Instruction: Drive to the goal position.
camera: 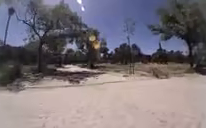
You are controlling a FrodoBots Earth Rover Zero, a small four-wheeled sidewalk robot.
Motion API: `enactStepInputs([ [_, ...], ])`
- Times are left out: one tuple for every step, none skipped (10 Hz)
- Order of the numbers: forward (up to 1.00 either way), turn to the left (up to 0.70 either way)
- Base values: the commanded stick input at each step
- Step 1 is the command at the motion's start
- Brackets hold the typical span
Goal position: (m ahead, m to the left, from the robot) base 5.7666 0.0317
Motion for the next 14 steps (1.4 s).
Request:
enactStepInputs([
  [1.00, 0.00],
  [1.00, 0.00],
  [1.00, 0.00],
  [1.00, 0.00],
  [1.00, 0.00],
  [1.00, 0.00],
  [1.00, 0.00],
  [1.00, 0.00],
  [1.00, 0.00],
  [1.00, 0.00],
  [1.00, 0.00],
  [1.00, 0.00],
  [1.00, 0.00],
  [1.00, 0.00],
])
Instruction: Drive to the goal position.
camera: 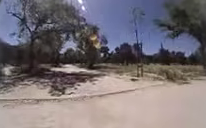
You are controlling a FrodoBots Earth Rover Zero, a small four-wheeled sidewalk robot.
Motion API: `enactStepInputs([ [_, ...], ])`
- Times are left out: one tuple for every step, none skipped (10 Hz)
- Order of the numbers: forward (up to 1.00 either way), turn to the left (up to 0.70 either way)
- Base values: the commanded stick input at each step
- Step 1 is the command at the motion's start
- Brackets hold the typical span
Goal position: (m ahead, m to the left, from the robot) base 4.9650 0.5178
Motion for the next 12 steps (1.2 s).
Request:
enactStepInputs([
  [1.00, 0.00],
  [1.00, 0.00],
  [1.00, 0.00],
  [1.00, 0.02],
  [1.00, 0.29],
  [1.00, 0.40],
  [1.00, 0.40],
  [1.00, 0.40],
  [1.00, 0.40],
  [1.00, 0.40],
  [1.00, 0.40],
  [1.00, 0.40],
])
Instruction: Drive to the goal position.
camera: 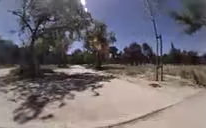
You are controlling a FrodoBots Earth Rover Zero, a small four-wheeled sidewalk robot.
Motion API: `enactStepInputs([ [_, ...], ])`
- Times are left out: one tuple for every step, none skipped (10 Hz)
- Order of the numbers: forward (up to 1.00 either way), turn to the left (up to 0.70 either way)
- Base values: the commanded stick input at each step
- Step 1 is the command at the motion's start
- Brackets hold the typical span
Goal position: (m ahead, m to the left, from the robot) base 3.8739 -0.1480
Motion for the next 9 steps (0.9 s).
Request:
enactStepInputs([
  [1.00, 0.04],
  [1.00, 0.00],
  [1.00, 0.00],
  [1.00, 0.00],
  [1.00, 0.00],
  [1.00, 0.00],
  [1.00, 0.00],
  [1.00, 0.00],
  [1.00, 0.00],
])
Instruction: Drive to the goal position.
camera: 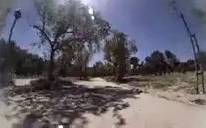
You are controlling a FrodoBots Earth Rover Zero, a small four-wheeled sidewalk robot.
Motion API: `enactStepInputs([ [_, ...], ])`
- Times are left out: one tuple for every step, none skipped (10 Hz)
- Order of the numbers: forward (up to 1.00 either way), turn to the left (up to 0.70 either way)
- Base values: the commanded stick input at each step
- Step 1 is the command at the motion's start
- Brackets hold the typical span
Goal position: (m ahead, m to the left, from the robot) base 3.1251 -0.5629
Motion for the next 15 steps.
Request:
enactStepInputs([
  [1.00, 0.00],
  [1.00, 0.00],
  [1.00, 0.00],
  [1.00, 0.00],
  [1.00, 0.00],
  [1.00, 0.00],
  [1.00, 0.00],
  [1.00, 0.00],
  [1.00, 0.00],
  [1.00, 0.00],
  [1.00, 0.00],
  [1.00, 0.00],
  [1.00, 0.00],
  [1.00, 0.00],
  [1.00, 0.00],
])
